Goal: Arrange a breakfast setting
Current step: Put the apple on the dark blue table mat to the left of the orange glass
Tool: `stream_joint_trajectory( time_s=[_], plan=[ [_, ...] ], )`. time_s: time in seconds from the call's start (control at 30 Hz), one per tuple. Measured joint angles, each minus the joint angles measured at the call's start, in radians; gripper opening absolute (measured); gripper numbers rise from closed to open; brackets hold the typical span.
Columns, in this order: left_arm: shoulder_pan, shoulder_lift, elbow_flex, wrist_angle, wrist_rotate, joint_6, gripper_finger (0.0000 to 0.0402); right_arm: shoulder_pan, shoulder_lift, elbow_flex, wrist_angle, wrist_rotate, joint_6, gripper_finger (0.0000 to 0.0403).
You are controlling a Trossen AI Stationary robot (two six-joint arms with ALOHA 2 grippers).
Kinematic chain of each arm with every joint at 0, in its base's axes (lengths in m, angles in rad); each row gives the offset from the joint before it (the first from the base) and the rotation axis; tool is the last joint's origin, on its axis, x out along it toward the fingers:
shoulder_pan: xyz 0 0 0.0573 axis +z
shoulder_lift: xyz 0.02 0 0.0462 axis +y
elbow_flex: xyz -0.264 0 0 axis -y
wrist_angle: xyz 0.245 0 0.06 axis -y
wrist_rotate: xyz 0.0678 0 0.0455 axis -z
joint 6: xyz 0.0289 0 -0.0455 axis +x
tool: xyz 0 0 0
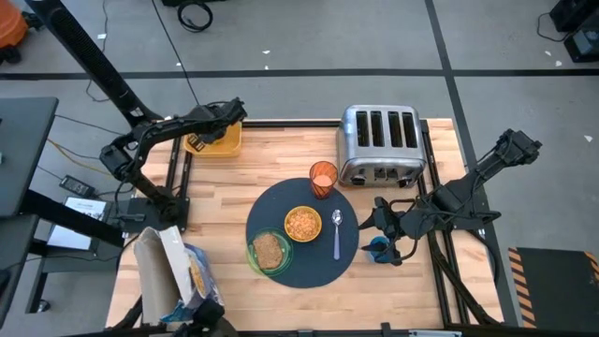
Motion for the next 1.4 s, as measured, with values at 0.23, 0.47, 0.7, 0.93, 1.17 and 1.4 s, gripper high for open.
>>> stream_joint_trajectory(
  time_s=[0.23,0.47,0.7,0.93,1.17,1.4],
  plan=[
    [0.03,0.001,-0.074,0.067,0.015,0.016,0.0208,0.0,0.0,0.0,-0.006,0.002,0.009,0.0288],
    [0.055,0.001,-0.118,0.245,0.017,0.147,0.0208,-0.011,0.0,0.0,-0.007,0.002,0.011,0.0288],
    [0.075,0.001,-0.119,0.26,0.017,0.21,0.0188,-0.029,0.0,0.0,-0.007,0.003,0.013,0.0288],
    [0.075,0.001,-0.119,0.263,-0.009,0.229,0.0121,-0.029,0.0,0.0,-0.007,0.018,0.026,0.0288],
    [0.075,0.001,-0.119,0.261,-0.012,0.229,0.0074,-0.029,0.0,0.0,-0.007,0.018,0.034,0.0288],
    [0.074,0.001,-0.119,0.258,-0.012,0.228,0.0034,-0.029,0.0,0.0,-0.007,0.018,0.035,0.0288]
  ],
)
